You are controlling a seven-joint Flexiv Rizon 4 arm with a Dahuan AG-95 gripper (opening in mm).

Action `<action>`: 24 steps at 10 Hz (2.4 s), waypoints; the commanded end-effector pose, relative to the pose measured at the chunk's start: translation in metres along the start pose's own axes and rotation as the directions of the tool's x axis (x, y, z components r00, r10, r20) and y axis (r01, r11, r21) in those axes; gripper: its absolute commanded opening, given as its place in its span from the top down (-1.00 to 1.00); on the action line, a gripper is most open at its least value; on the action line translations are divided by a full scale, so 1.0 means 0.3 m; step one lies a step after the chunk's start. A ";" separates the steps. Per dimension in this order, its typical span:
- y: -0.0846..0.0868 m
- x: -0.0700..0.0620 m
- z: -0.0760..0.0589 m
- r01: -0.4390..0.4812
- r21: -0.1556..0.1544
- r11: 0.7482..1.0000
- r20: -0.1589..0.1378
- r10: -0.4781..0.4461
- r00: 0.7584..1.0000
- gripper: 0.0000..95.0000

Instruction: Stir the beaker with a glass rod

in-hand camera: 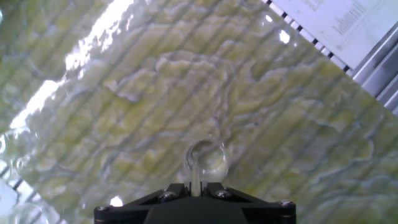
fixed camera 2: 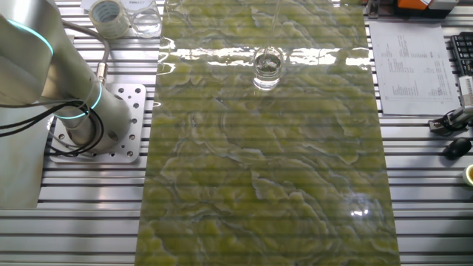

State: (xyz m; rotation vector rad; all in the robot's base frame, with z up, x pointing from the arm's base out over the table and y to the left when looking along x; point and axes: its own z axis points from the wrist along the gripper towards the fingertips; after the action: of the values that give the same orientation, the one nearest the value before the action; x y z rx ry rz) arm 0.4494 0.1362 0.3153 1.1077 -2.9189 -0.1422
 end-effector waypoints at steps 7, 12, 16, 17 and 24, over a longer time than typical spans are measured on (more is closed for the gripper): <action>-0.004 0.001 0.007 0.055 0.075 0.996 -0.102 -0.047 0.994 1.00; -0.004 0.000 0.005 0.037 0.052 0.998 0.002 -0.037 0.999 1.00; -0.013 -0.001 0.016 0.161 0.139 0.977 -0.053 -0.155 0.986 1.00; -0.014 -0.001 0.019 0.161 0.144 0.976 -0.070 -0.152 0.986 1.00; -0.019 -0.023 0.009 0.024 0.073 0.997 0.007 -0.025 1.000 1.00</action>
State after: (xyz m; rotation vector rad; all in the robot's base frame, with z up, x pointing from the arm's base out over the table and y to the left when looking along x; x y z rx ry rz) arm 0.4565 0.1368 0.3117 1.2725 -2.9278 0.1278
